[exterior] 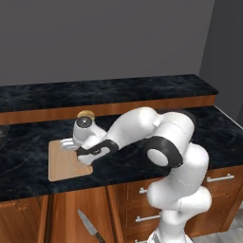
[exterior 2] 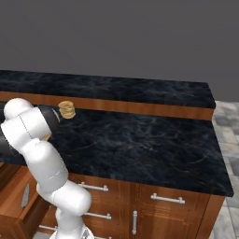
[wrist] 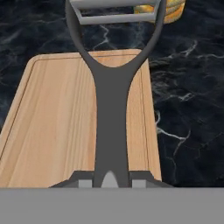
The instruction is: Open the drawer on the left and place the cutting tools on the cutting board.
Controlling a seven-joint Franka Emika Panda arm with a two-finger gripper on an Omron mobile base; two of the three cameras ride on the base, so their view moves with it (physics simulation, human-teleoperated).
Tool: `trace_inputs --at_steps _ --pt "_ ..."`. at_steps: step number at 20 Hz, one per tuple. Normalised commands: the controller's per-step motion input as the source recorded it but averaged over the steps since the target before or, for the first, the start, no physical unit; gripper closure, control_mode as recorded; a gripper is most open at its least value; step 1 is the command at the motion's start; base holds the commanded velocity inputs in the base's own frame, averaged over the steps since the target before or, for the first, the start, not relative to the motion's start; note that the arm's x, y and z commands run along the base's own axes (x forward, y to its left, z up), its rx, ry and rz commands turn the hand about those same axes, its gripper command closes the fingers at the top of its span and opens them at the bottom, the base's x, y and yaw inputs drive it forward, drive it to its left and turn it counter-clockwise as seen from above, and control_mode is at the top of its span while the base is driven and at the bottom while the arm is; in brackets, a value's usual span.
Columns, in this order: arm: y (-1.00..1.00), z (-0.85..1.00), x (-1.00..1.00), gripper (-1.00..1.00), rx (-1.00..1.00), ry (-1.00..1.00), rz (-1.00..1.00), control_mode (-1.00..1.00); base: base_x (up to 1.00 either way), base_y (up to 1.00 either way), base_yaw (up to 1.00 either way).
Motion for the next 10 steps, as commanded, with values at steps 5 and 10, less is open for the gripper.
trace_inputs --at_steps 5,10 --pt "0.38 -0.37 0.21 -1.00 0.00 0.04 0.00 -1.00 0.00 0.00 0.00" --pt "0.05 -0.01 0.03 -1.00 0.00 0.01 0.00 -1.00 0.00 0.00 0.00"
